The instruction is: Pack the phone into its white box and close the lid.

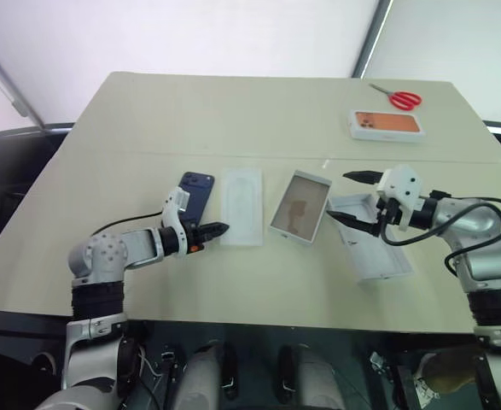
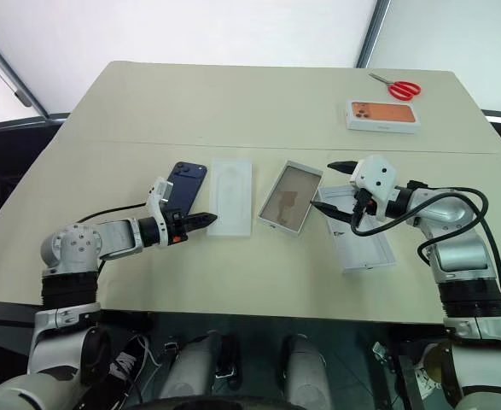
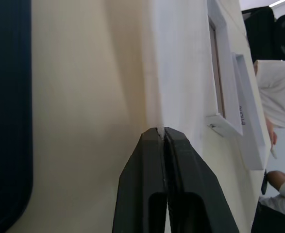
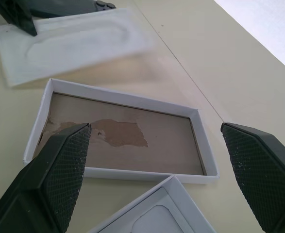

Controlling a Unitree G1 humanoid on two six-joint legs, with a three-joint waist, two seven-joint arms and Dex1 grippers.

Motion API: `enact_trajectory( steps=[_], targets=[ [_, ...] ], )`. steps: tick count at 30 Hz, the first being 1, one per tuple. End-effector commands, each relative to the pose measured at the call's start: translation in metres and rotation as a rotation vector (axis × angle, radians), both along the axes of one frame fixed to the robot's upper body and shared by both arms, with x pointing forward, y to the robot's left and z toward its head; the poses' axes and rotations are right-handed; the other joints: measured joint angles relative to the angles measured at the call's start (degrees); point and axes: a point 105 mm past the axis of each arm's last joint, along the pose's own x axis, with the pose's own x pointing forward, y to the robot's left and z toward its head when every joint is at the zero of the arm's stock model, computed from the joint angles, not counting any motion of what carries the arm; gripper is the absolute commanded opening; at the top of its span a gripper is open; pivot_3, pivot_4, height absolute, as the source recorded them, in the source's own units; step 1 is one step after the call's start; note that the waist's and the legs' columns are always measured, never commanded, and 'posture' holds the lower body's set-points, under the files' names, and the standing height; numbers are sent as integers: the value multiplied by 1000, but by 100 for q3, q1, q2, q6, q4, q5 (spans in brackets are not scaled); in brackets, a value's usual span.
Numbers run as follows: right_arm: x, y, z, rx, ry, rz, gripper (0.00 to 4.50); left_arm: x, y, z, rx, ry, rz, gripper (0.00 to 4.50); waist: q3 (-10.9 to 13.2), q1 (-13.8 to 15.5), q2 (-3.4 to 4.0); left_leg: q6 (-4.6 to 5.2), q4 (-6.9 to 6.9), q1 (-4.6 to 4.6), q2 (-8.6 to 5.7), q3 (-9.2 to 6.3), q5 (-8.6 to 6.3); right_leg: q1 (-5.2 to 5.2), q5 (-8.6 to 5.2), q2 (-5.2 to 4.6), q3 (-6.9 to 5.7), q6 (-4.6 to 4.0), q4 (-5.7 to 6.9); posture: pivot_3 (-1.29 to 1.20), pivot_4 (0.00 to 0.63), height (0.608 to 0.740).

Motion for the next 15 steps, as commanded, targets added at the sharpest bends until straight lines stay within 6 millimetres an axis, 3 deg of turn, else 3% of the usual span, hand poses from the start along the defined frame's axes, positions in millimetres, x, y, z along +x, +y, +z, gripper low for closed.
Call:
enact_trajectory(
  steps=[1,5,15],
  targets=[
    [-1,0,13,-1,-53,4,4500,0,6,4,-21,-3,31,28,0,-4,0,0,0,0,0,0,0,0,0,0,0,0,0,0,150,738],
    [-2,5,10,18,-28,19,4500,1,8,8,-50,-5,43,28,0,-4,0,0,0,0,1,0,0,0,0,0,0,0,0,0,150,738],
    [-13,61,-27,71,142,111,4500,11,19,32,-70,-127,91,28,0,-11,-1,-1,1,-2,6,1,-1,-2,0,0,0,-1,0,0,150,738]
  ],
)
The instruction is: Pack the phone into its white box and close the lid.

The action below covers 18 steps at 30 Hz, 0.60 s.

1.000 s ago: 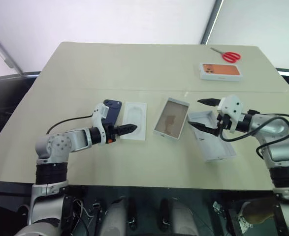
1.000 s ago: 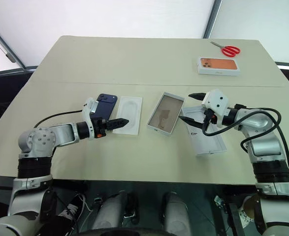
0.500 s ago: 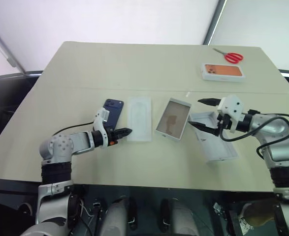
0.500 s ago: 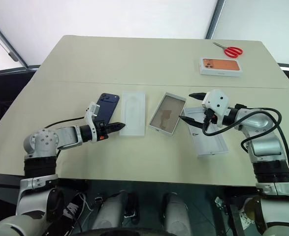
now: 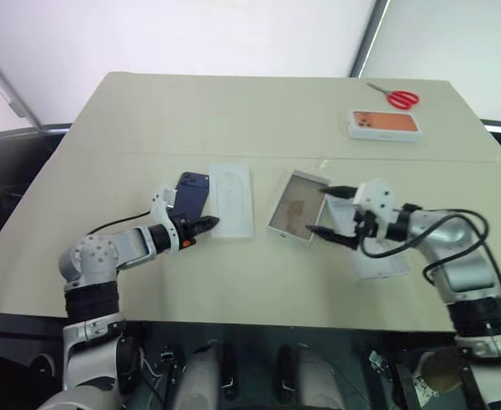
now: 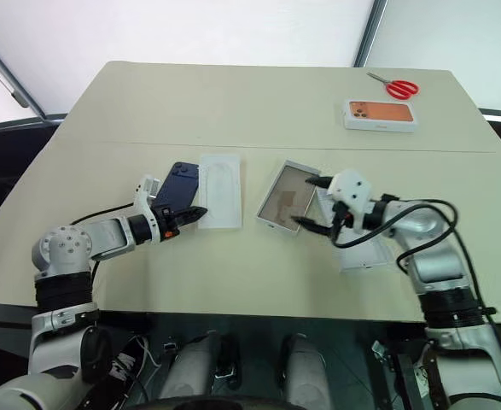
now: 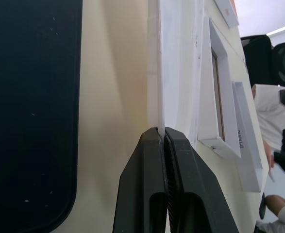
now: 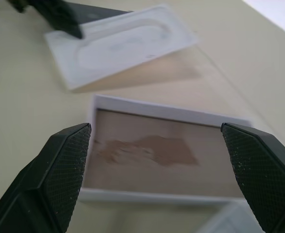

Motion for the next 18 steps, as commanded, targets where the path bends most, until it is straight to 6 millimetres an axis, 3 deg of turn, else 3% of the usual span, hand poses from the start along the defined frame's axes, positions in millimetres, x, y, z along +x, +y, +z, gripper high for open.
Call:
enact_trajectory(
  steps=[1,4,8,10,16,17,18],
  targets=[
    [1,15,-1,6,48,11,4500,5,1,27,-14,-130,5,28,0,12,-1,0,0,0,-1,0,0,0,0,-1,0,0,0,0,150,738],
    [3,25,-11,-7,124,4,4500,7,1,40,12,-229,33,28,0,14,-1,-1,2,-2,0,-1,0,-2,0,-2,0,-1,0,0,150,738],
    [4,25,-29,-68,194,-20,4500,6,3,41,16,-249,59,28,0,12,0,-2,1,-4,0,-1,-1,-5,0,-5,1,-2,0,0,150,738],
    [6,23,-30,-71,204,-25,3658,6,3,40,33,-247,68,0,0,9,0,-2,1,-4,0,0,-1,-5,0,-4,0,-2,0,0,150,738],
    [4,29,-33,-106,204,14,474,5,2,42,-11,-223,67,0,0,8,-1,-1,1,-5,0,0,-1,-6,0,0,0,-1,0,0,150,738],
    [4,30,-34,-109,198,25,37,5,1,43,-23,-220,64,0,0,3,-1,-1,1,-5,0,0,-1,-6,0,1,0,-1,0,0,150,738],
    [3,32,-33,-105,191,37,37,5,0,43,-28,-216,62,0,0,1,-1,-1,1,-5,0,1,-1,-6,0,2,0,-1,0,0,150,738]
  ],
)
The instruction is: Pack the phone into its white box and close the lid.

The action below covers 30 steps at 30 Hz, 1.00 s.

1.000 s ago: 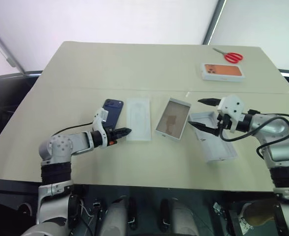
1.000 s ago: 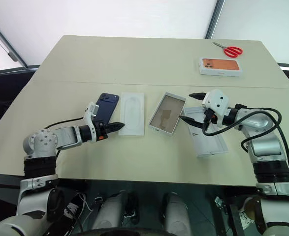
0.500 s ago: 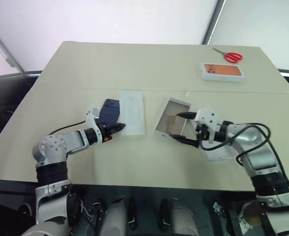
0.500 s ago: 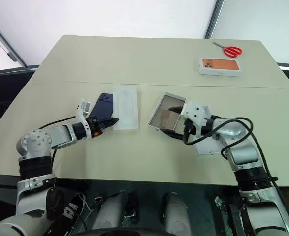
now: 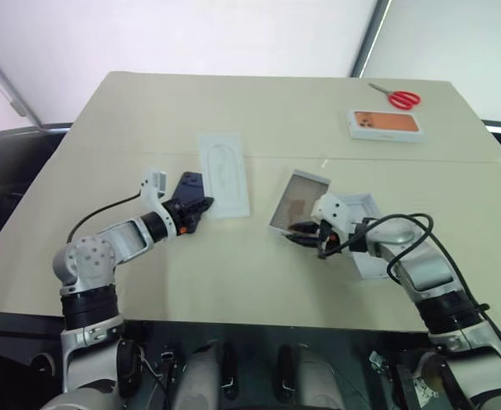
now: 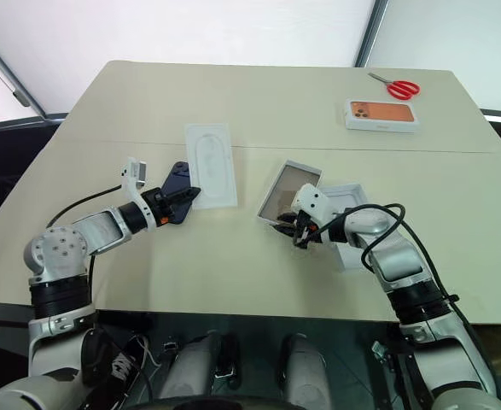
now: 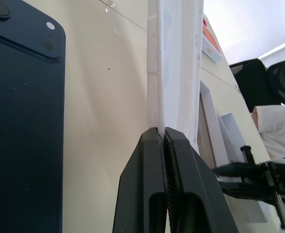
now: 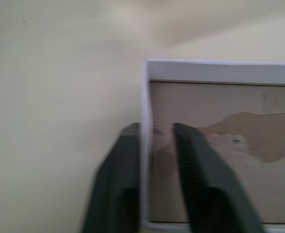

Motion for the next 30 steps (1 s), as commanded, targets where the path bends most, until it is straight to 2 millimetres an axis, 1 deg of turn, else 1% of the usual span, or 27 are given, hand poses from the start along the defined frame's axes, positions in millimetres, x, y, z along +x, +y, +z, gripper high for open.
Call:
enact_trajectory(
  steps=[1,3,6,10,13,15,17,18,19,20,21,22,24,28,30],
  targets=[
    [-3,8,7,16,-35,56,37,-1,-2,13,-37,-23,-26,0,0,-2,0,0,0,0,0,0,0,0,0,1,0,0,0,0,150,738],
    [-9,12,7,13,-33,100,37,-2,-5,17,-67,-11,-52,0,0,1,0,0,0,0,0,-1,0,0,0,2,-1,0,0,0,150,738],
    [-19,25,9,30,-53,186,37,-2,-6,25,-104,-1,-83,0,0,-1,-1,1,0,0,0,-1,1,0,0,4,-3,1,0,0,150,738],
    [-25,39,8,13,-84,263,37,-3,-7,34,-130,5,-120,0,0,-13,-2,1,0,0,0,-1,1,0,0,5,-5,1,2,0,150,738],
    [-24,45,7,9,-118,287,37,-4,-8,33,-126,25,-130,0,0,-19,-2,1,0,0,0,0,1,0,0,6,-5,1,2,0,150,738],
    [-24,47,8,23,-116,285,37,-7,-11,31,-130,39,-149,0,0,-15,-2,1,0,0,-1,0,1,0,0,5,-5,2,2,0,150,738],
    [-28,49,7,41,-85,313,37,-8,-12,27,-110,39,-141,0,0,-12,-2,0,0,0,-1,-1,1,1,0,6,-6,2,2,0,150,738],
    [-29,49,8,46,-83,316,597,-7,-13,26,-93,18,-124,0,0,-14,-2,0,0,0,-1,0,1,1,0,6,-6,1,2,0,150,738],
    [-28,48,8,47,-80,309,910,-8,-14,23,-75,17,-119,0,0,-14,-2,0,0,0,-1,0,1,1,0,6,-6,2,2,0,150,738],
    [-26,47,8,38,-84,305,1333,-9,-15,20,-64,27,-120,0,0,-13,-2,0,0,1,-1,0,1,1,0,5,-5,1,2,0,150,738],
    [-26,45,10,45,-76,302,1852,-10,-17,19,-74,32,-125,0,0,-12,-2,0,0,1,-1,-1,1,1,0,5,-5,1,2,0,150,738],
    [-23,43,14,48,-95,285,2460,-11,-19,18,-77,32,-127,0,0,-9,-2,0,0,1,-1,-1,1,1,0,5,-5,1,2,0,150,738],
    [-15,29,27,49,-141,228,3423,-10,-20,18,-82,28,-118,0,1,4,-2,0,0,0,-1,-1,1,1,0,4,-5,1,2,0,150,738],
    [-10,4,44,76,-153,153,3423,-10,-23,18,-93,31,-127,0,1,26,-2,0,0,0,-4,-1,0,1,0,1,-4,1,2,0,150,738],
    [-7,-9,47,94,-137,109,3423,-10,-26,17,-109,42,-135,0,1,23,-2,0,0,0,-3,-1,0,1,0,1,-2,1,2,0,150,738]
  ],
)
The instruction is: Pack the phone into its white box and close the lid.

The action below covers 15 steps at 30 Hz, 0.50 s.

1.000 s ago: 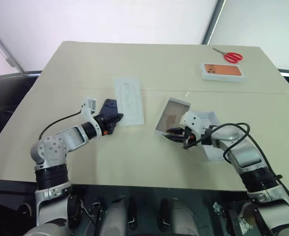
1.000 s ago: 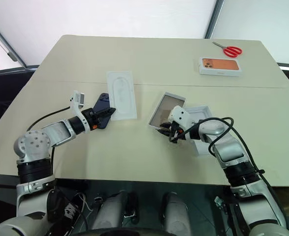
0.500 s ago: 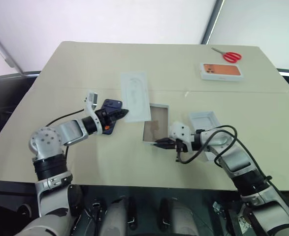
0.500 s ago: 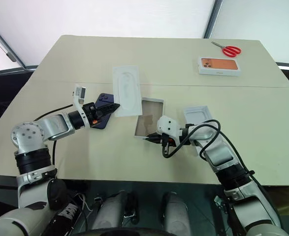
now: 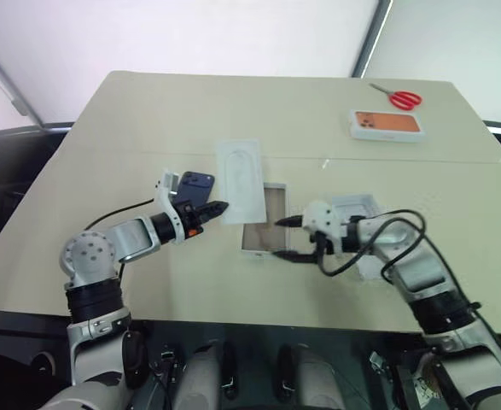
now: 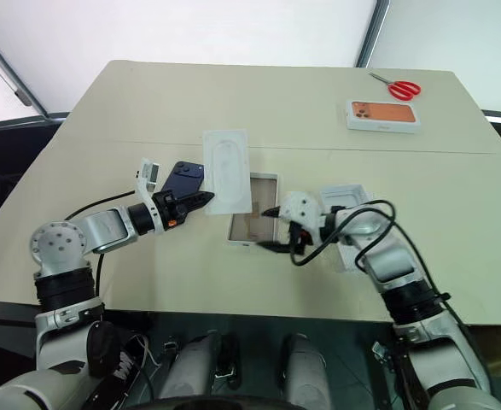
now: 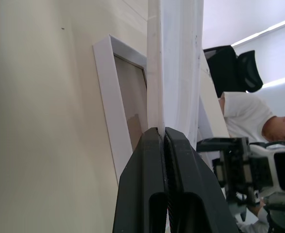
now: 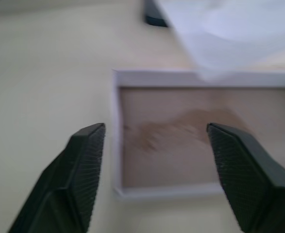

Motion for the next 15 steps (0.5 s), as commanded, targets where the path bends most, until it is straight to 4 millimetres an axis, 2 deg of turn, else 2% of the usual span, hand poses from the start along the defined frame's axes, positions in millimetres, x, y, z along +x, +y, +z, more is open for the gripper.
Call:
enact_trajectory(
  steps=[1,4,7,15],
  targets=[
    [4,-24,19,43,-33,-67,3423,0,-8,10,-24,-41,-16,0,0,-3,0,0,0,0,0,0,0,0,0,0,1,0,0,0,150,738],
    [11,-54,19,10,-60,-161,3423,-2,-19,-1,-15,0,-36,0,0,11,-1,1,0,0,0,0,0,0,0,0,1,0,-1,0,150,738],
    [16,-72,19,-4,-88,-227,3423,-7,-29,-14,-3,53,-75,0,0,1,-2,3,0,0,-3,1,-1,2,0,-1,0,0,-2,0,150,738],
    [18,-65,19,16,-122,-227,3423,-6,-35,-21,0,108,-98,0,0,-34,-1,3,0,1,3,2,0,1,0,4,0,0,-1,0,150,738]
  ],
)
